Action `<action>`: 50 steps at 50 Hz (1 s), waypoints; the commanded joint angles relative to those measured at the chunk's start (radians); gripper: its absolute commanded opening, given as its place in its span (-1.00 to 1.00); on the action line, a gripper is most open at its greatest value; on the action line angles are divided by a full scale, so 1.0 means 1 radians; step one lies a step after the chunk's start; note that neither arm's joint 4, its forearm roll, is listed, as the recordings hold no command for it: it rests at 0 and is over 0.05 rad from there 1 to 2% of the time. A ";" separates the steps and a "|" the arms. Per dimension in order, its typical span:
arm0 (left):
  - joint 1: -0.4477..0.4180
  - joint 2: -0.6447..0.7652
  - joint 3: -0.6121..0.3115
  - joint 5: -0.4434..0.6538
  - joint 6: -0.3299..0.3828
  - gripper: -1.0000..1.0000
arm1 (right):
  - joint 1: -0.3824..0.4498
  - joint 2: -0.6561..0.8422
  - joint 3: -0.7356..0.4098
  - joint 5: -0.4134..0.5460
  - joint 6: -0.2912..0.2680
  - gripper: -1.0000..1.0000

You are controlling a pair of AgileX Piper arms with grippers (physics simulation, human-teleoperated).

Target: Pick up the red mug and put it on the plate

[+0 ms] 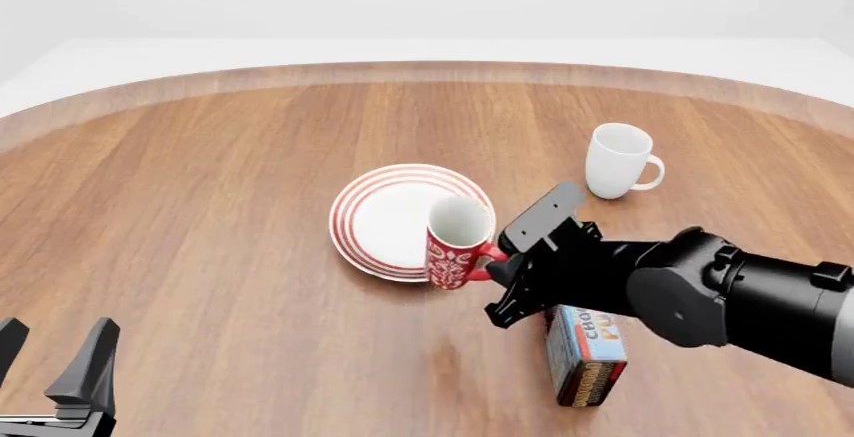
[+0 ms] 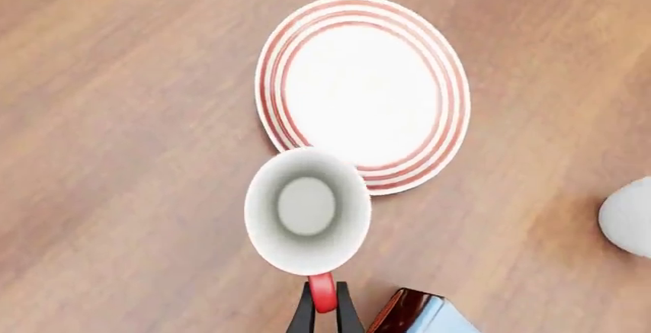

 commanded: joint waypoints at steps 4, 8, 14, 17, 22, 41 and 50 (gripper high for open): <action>0.000 0.000 0.000 0.000 0.000 1.00 | -0.047 0.041 -0.082 -0.019 -0.028 -1.00; 0.000 0.000 0.000 0.000 0.000 1.00 | -0.057 0.059 -0.103 -0.029 -0.033 -1.00; 0.000 0.000 0.000 0.000 0.000 1.00 | -0.069 0.091 -0.136 -0.041 -0.043 -1.00; 0.000 0.000 0.000 0.000 0.000 1.00 | -0.073 0.104 -0.161 -0.041 -0.047 -1.00; 0.000 0.000 0.000 0.000 0.000 1.00 | -0.100 0.148 -0.202 -0.062 -0.067 -1.00; 0.000 0.000 0.000 0.000 0.000 1.00 | -0.126 0.274 -0.295 -0.099 -0.080 -1.00; 0.000 0.000 0.000 0.000 0.000 1.00 | -0.122 0.331 -0.337 -0.114 -0.075 -1.00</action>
